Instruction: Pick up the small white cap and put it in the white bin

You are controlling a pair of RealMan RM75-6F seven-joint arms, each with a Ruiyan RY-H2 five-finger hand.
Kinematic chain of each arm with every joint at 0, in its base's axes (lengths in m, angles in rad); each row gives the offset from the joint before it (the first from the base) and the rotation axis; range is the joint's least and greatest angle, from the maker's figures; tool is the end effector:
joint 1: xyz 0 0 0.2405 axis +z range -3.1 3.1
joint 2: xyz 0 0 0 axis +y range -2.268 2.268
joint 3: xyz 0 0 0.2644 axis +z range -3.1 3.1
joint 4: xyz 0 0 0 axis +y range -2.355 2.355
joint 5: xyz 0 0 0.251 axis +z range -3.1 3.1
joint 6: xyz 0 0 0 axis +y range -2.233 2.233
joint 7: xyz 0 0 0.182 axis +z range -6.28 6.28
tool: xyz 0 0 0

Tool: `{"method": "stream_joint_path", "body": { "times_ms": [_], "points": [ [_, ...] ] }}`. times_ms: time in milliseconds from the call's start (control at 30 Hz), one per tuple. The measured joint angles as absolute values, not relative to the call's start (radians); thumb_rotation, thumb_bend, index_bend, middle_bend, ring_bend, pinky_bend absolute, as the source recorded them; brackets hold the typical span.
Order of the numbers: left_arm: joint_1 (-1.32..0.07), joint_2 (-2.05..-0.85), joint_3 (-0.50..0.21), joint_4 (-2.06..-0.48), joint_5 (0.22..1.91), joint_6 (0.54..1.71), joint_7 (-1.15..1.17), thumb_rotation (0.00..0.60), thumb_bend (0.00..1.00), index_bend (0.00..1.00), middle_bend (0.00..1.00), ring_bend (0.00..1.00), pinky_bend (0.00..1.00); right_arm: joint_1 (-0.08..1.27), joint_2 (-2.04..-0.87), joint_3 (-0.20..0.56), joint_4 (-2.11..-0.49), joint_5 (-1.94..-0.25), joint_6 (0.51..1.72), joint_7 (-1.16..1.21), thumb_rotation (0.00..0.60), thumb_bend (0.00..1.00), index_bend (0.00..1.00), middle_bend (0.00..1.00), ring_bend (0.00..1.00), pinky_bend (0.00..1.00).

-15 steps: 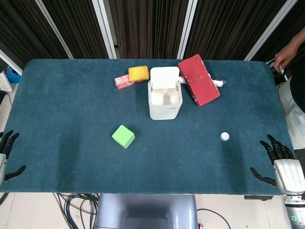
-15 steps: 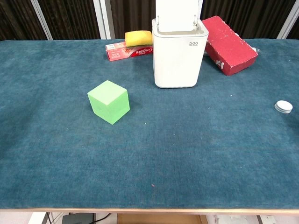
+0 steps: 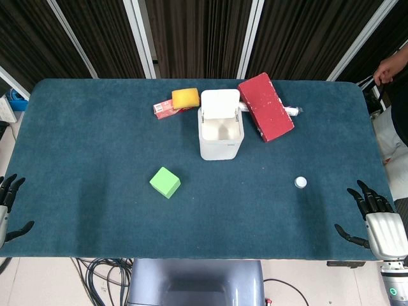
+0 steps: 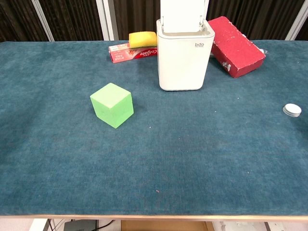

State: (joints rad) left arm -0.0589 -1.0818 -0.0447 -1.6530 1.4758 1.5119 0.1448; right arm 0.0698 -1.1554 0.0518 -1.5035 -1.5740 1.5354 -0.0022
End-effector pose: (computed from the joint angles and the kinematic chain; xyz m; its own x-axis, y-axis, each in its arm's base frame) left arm -0.3369 0.2126 0.1385 0.5194 -0.0035 0.8545 0.8540 0.0379 -0.5189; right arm -0.3425 -0.2194 0.1278 0.4639 0.0488 0.8846 -0.8826 -0.0614 0.4662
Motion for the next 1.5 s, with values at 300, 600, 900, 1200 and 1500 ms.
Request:
{"method": "stream_joint_path", "body": {
  "times_ms": [300, 600, 900, 1200, 1500],
  "points": [
    [-0.059, -1.079, -0.044, -1.656, 1.478, 1.512, 0.142, 0.600, 0.17, 0.15, 0.14, 0.01, 0.03, 0.075, -1.154, 0.052, -1.503, -1.570, 1.524, -0.006, 0.600, 0.12, 0.15, 0.11, 0.14, 0.23],
    [-0.063, -1.081, -0.040, -1.659, 1.477, 1.500, 0.151, 0.600, 0.17, 0.15, 0.14, 0.01, 0.03, 0.142, -1.119, 0.066, -1.525, -1.546, 1.393, -0.001, 0.600, 0.10, 0.20, 0.10, 0.13, 0.23],
    [-0.060, -1.078, -0.043, -1.662, 1.471, 1.506, 0.146, 0.600, 0.17, 0.15, 0.14, 0.01, 0.03, 0.334, -1.070, 0.121, -1.517, -1.432, 1.033, 0.006, 0.600, 0.08, 0.20, 0.10, 0.13, 0.23],
    [-0.060, -1.075, -0.042, -1.663, 1.473, 1.504, 0.142, 0.600, 0.17, 0.15, 0.14, 0.01, 0.03, 0.535, -1.160, 0.163, -1.376, -1.215, 0.741, -0.110, 0.600, 0.08, 0.23, 0.10, 0.13, 0.23],
    [-0.060, -1.072, -0.041, -1.665, 1.473, 1.504, 0.141, 0.600, 0.17, 0.15, 0.14, 0.01, 0.03, 0.588, -1.282, 0.160, -1.255, -1.146, 0.706, -0.164, 0.600, 0.08, 0.29, 0.10, 0.13, 0.23]
  ]
}}
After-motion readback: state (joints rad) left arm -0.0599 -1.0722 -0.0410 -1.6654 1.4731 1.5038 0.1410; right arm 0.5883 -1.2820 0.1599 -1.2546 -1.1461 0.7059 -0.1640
